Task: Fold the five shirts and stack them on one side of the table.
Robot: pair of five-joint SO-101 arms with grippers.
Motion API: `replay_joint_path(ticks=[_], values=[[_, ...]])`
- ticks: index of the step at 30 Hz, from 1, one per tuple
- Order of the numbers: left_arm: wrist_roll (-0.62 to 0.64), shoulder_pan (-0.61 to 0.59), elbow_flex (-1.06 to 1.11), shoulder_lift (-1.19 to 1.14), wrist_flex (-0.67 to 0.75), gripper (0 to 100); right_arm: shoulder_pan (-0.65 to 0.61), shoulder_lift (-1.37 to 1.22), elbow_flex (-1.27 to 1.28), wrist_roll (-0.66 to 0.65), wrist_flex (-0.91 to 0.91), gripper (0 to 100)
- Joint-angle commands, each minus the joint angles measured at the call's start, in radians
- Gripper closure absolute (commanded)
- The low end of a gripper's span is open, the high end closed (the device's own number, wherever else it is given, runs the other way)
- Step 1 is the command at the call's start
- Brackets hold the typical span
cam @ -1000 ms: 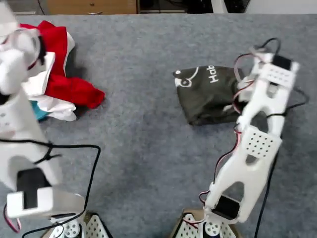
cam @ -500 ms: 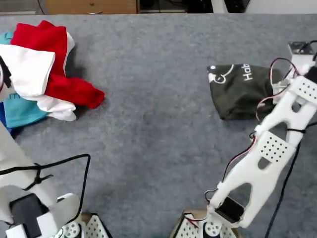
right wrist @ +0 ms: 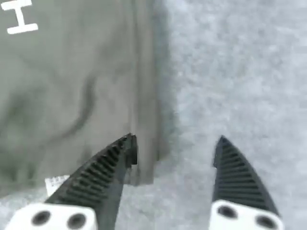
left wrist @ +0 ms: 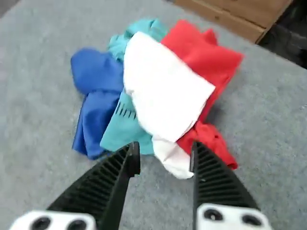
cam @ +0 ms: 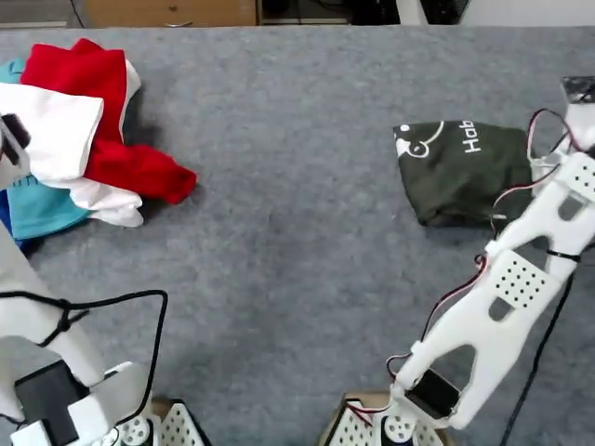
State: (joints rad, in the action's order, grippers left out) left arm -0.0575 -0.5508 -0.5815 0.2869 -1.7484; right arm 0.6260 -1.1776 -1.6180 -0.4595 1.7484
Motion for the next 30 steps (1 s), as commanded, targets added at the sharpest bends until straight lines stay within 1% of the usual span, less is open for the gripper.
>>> replay_joint_path(ticks=[1,4,6,9,13,17,18,19,21,23,25,26,27,30], values=[[0.020,-0.023,0.103,-0.013,0.048,80,0.016,0.180,-0.048,0.006,0.026,73.7],[0.021,-0.026,0.183,-0.071,0.155,80,0.007,0.275,-0.047,0.008,0.034,74.7],[0.021,-0.026,0.218,-0.124,0.235,80,0.002,0.334,-0.047,0.038,0.037,74.7],[0.023,-0.020,0.226,-0.211,0.367,80,0.007,0.420,-0.036,0.086,0.040,74.7],[0.023,-0.020,0.232,-0.371,0.562,81,0.005,0.532,-0.036,0.098,0.040,74.8],[0.023,-0.012,0.221,-0.573,0.667,81,0.007,0.654,0.062,0.094,0.040,74.8],[0.023,-0.011,0.221,-0.616,0.681,83,0.013,0.690,0.111,0.094,0.040,74.8],[0.023,-0.011,0.219,-0.650,0.690,87,0.030,0.728,0.170,0.094,0.040,74.8],[0.015,-0.009,0.183,-0.665,0.692,99,0.059,0.817,0.283,0.095,0.040,74.8],[0.035,-0.009,0.157,-0.667,0.692,96,0.087,0.911,0.394,0.097,0.040,74.9],[0.083,-0.009,0.123,-0.665,0.692,99,0.104,1.004,0.495,0.095,0.038,74.9],[0.101,-0.009,0.089,-0.662,0.674,98,0.105,1.049,0.544,0.091,0.037,74.9],[0.110,-0.009,0.037,-0.644,0.631,98,0.105,1.090,0.587,0.089,0.035,74.9],[0.138,-0.005,-0.176,-0.547,0.436,98,0.097,1.184,0.688,0.087,0.015,74.9]])
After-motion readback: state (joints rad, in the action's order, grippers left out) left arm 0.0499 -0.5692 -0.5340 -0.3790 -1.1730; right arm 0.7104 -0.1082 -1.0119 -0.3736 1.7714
